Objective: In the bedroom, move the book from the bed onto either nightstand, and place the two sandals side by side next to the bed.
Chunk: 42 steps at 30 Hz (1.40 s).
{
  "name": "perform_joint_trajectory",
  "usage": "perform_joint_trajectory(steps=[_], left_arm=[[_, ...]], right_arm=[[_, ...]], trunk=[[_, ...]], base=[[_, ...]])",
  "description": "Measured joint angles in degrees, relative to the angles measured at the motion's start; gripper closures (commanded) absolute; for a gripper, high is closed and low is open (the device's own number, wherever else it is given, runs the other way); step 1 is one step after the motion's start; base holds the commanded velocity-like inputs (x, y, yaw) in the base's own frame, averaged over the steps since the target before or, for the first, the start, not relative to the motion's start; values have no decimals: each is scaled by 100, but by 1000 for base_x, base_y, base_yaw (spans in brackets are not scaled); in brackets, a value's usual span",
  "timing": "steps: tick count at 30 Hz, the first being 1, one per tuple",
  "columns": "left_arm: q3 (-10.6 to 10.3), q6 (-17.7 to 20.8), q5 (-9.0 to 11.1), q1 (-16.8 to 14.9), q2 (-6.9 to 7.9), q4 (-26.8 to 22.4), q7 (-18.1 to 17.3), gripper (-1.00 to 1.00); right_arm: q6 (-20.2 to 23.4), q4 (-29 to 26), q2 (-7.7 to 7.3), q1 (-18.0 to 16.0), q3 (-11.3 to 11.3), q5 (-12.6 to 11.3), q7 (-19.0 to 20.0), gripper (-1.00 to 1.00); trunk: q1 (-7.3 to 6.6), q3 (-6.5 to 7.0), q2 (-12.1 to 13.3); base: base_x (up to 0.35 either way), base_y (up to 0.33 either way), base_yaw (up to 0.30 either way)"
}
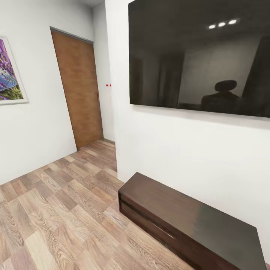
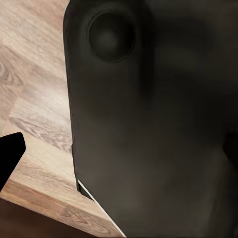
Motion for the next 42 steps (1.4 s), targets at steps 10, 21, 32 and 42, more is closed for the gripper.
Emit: perform_joint_trajectory(steps=[10, 21, 32, 42], left_arm=[[1, -8, -22, 129, 152, -8, 7, -100], [1, -8, -22, 129, 152, -8, 7, -100], [1, -8, -22, 129, 152, -8, 7, -100], [13, -16, 3, 141, 154, -8, 8, -100]], right_arm=[[1, -150, 115, -196, -6, 12, -14, -100], [1, -150, 115, -196, -6, 12, -14, -100], [1, -150, 115, -196, -6, 12, -14, -100], [-1, -136, 107, -218, 8, -4, -29, -100]], trunk=[[0, 2, 1], [0, 2, 1], [0, 2, 1], [0, 2, 1]], base=[[0, 0, 0], [0, 0, 0], [0, 0, 0], [0, 0, 0]])
